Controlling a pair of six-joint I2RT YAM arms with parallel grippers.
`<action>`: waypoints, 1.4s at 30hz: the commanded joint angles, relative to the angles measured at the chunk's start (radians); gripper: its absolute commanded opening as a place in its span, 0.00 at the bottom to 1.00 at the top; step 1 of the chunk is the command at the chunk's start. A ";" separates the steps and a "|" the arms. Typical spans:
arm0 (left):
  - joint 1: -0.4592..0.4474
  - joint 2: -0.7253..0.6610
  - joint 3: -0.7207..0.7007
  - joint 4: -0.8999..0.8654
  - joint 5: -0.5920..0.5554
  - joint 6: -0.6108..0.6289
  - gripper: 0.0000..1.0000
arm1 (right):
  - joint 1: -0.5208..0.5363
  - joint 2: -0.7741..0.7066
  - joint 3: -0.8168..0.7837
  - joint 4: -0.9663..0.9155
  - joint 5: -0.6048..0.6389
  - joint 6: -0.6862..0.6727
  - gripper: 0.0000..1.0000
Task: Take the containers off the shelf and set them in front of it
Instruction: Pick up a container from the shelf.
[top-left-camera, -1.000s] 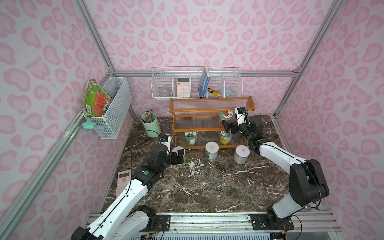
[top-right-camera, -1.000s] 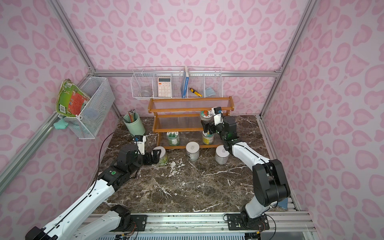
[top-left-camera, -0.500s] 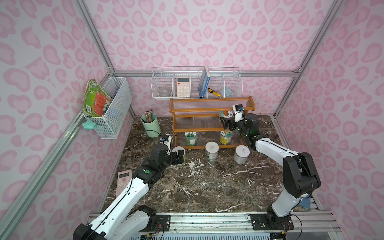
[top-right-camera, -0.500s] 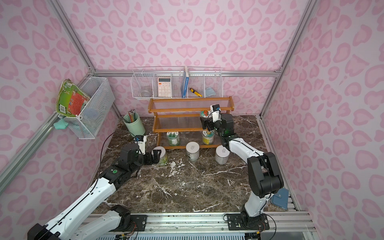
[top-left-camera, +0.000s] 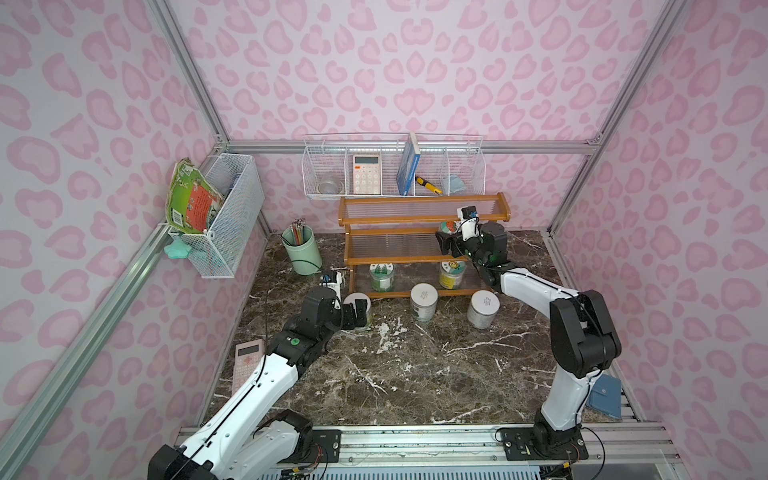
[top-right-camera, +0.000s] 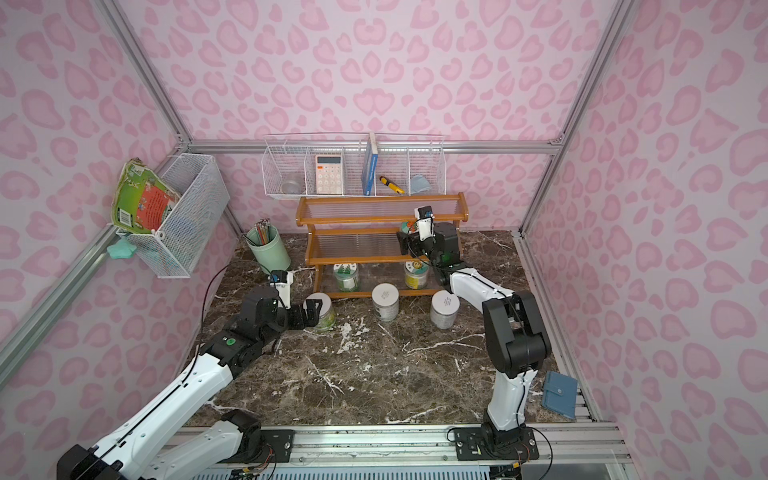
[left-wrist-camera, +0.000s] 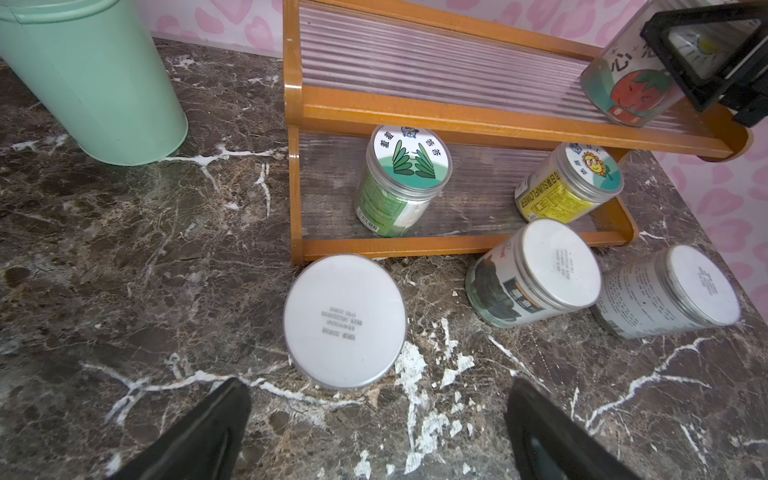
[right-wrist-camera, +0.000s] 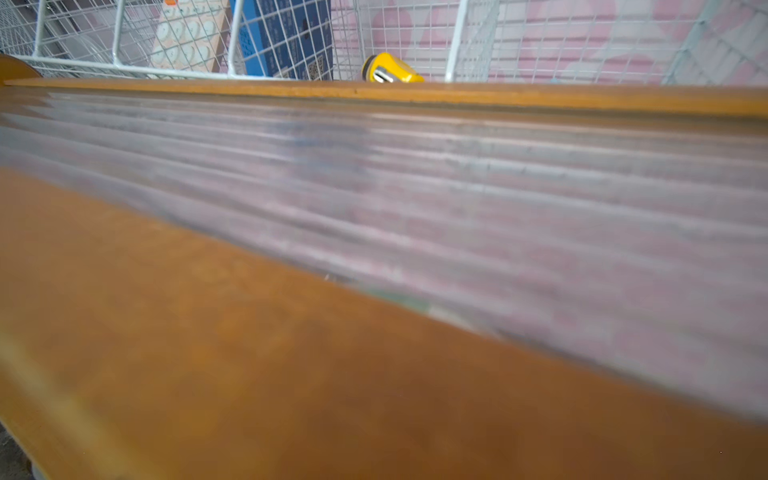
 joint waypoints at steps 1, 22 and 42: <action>0.002 -0.004 0.000 0.006 0.003 -0.002 0.99 | 0.002 0.009 0.019 0.014 0.016 -0.010 0.96; 0.005 -0.002 0.003 0.000 -0.002 -0.008 0.99 | 0.052 -0.163 -0.139 -0.008 0.044 -0.008 0.78; 0.005 0.049 0.014 0.032 0.037 -0.015 0.99 | 0.242 -0.804 -0.670 -0.125 0.275 0.022 0.76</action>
